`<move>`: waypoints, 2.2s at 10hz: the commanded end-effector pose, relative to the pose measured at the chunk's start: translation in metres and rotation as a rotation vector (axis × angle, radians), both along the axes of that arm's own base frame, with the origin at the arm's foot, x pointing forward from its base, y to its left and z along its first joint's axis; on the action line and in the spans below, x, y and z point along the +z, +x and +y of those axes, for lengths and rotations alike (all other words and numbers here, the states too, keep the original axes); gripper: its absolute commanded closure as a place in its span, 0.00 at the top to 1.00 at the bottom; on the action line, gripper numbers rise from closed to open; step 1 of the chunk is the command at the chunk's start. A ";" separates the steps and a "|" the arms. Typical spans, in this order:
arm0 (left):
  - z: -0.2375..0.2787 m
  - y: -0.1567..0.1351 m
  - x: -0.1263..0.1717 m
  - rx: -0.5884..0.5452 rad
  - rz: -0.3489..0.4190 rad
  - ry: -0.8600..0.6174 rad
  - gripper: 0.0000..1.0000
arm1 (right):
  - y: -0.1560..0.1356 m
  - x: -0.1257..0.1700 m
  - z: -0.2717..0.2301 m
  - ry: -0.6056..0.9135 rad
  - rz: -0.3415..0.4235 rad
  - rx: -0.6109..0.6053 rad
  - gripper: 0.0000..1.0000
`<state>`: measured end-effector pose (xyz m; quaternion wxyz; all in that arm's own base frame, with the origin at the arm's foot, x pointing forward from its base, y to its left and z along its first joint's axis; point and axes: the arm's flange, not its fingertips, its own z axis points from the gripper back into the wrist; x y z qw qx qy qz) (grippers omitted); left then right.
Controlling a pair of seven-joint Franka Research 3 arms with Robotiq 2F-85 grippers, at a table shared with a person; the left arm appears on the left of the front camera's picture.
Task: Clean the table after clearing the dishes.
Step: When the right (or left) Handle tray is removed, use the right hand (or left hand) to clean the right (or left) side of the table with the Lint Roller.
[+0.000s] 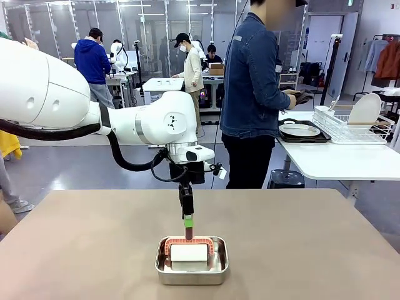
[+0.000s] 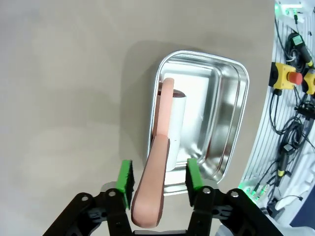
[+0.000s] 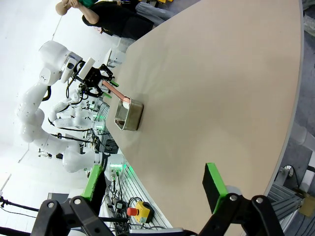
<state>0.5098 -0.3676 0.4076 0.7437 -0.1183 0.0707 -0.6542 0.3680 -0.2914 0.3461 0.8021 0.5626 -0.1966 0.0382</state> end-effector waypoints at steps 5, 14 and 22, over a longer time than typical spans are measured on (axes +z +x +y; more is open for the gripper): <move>0.005 -0.010 0.006 0.023 0.017 -0.033 0.00 | 0.000 0.002 0.001 -0.001 0.001 -0.012 1.00; 0.168 -0.056 0.103 1.022 0.115 -0.577 0.00 | 0.000 0.002 0.001 -0.001 0.001 -0.012 1.00; 0.246 -0.060 -0.005 1.166 0.243 -0.776 0.00 | 0.000 0.002 0.001 -0.001 0.001 -0.012 1.00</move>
